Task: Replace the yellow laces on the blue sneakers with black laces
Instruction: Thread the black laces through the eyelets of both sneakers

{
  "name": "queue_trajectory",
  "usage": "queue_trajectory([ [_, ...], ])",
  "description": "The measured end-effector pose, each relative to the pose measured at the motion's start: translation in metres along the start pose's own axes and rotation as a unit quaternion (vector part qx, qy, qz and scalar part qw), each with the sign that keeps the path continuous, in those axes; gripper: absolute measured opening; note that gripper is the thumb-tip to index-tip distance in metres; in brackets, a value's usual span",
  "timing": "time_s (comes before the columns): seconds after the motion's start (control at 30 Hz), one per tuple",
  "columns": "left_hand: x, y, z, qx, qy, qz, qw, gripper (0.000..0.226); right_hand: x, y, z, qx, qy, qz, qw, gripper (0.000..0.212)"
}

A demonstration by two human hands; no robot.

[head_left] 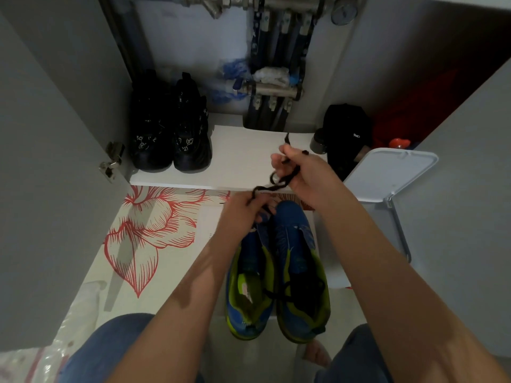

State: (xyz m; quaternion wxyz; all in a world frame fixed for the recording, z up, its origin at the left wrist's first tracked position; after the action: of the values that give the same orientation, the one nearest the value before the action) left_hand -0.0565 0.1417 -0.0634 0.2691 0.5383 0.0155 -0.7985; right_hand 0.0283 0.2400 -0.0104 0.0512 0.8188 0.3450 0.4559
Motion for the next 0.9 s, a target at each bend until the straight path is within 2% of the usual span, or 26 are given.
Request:
queue_trajectory([
  [0.07, 0.004, -0.005, 0.016, -0.072, 0.04, 0.018, 0.996, 0.024, -0.008, -0.001, 0.015, -0.039, 0.175, 0.012, 0.984, 0.01],
  [0.1, 0.005, -0.006, 0.02, -0.085, 0.077, 0.026, 0.993, 0.023, -0.012, -0.002, 0.021, -0.047, 0.262, 0.009, 0.964, 0.016],
  [0.2, 0.002, -0.001, 0.023, -0.088, 0.133, 0.042, 0.986, 0.022, -0.023, -0.001, 0.024, -0.001, 0.502, -0.005, 0.865, 0.022],
  [0.27, -0.004, 0.002, 0.023, -0.081, 0.161, 0.03, 0.983, 0.023, -0.034, 0.002, 0.02, 0.058, 0.573, -0.031, 0.817, 0.022],
  [0.37, -0.011, 0.006, 0.022, -0.064, 0.187, 0.021, 0.98, 0.023, -0.049, 0.004, 0.017, 0.116, 0.614, -0.025, 0.78, 0.023],
  [0.47, -0.012, 0.006, 0.02, -0.049, 0.196, 0.028, 0.979, 0.022, -0.059, 0.001, 0.019, 0.115, 0.594, -0.009, 0.796, 0.02],
  [0.57, -0.003, 0.0, 0.022, -0.072, 0.165, 0.028, 0.983, 0.024, -0.057, -0.008, 0.026, 0.079, 0.605, 0.053, 0.791, 0.007],
  [0.63, 0.014, -0.006, 0.024, -0.096, 0.095, 0.059, 0.989, 0.032, -0.054, -0.011, 0.034, 0.054, 0.557, 0.063, 0.826, 0.008],
  [0.73, 0.038, -0.006, 0.015, -0.088, -0.028, 0.115, 0.989, 0.031, -0.053, -0.012, 0.046, 0.005, 0.436, 0.032, 0.899, 0.011],
  [0.8, 0.039, -0.005, 0.004, -0.064, -0.09, 0.087, 0.99, 0.025, -0.056, -0.012, 0.053, -0.004, 0.406, 0.003, 0.914, 0.009],
  [0.9, 0.037, -0.006, -0.003, -0.057, -0.092, 0.073, 0.991, 0.018, -0.063, -0.01, 0.059, 0.009, 0.384, -0.068, 0.921, 0.011],
])
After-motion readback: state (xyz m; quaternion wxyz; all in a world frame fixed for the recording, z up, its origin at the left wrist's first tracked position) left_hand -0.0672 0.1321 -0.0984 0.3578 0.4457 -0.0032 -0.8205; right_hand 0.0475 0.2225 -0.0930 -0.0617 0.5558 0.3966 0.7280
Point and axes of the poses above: each hand's wrist, its own y-axis away from the middle knuckle, its own z-axis out of the back of the hand, x = y × z, the point moved 4 cm from there along -y, towards the middle knuckle, and after that the axes turned 10 degrees about -y, right-handed, at the moved point
